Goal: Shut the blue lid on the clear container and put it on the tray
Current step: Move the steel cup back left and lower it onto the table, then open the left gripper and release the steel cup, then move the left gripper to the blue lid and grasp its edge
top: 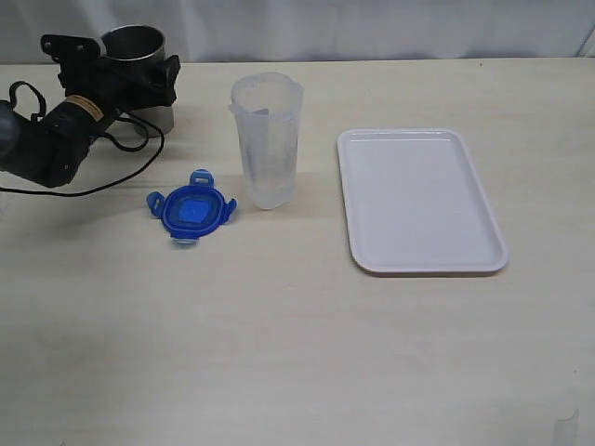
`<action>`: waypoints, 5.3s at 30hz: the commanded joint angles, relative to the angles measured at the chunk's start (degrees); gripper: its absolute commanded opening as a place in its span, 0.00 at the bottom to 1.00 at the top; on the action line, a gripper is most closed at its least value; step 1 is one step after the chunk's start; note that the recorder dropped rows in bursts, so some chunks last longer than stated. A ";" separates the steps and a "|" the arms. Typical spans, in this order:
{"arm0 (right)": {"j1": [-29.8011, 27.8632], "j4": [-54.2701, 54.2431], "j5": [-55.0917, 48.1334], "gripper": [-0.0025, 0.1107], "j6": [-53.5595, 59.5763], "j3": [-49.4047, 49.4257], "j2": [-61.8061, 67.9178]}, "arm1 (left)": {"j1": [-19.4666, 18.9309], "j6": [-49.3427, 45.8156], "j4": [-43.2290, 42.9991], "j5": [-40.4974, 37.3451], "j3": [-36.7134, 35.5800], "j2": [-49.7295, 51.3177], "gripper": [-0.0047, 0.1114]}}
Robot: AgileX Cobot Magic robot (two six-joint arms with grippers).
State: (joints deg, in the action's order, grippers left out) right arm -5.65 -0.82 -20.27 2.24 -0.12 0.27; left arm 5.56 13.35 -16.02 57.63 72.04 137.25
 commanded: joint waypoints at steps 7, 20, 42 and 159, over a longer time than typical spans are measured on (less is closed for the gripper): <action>-0.25 0.04 0.63 0.06 -0.06 0.12 -0.27 | 0.43 1.69 0.32 -1.91 0.12 -0.68 0.82; -0.25 0.04 0.63 0.06 -0.06 0.12 -0.27 | 0.43 3.35 -2.84 -7.76 0.02 -1.11 0.82; -0.25 0.04 0.63 0.06 -0.06 0.12 -0.27 | 0.33 3.00 -2.72 -8.04 -11.05 -9.07 0.82; -0.25 0.04 0.63 0.06 -0.06 0.12 -0.27 | 12.51 -21.44 32.22 -64.60 -18.68 -23.70 0.41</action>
State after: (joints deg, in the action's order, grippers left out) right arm -5.65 -0.82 -20.27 2.24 -0.12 0.27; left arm 17.95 -8.47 15.79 -7.60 53.55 112.38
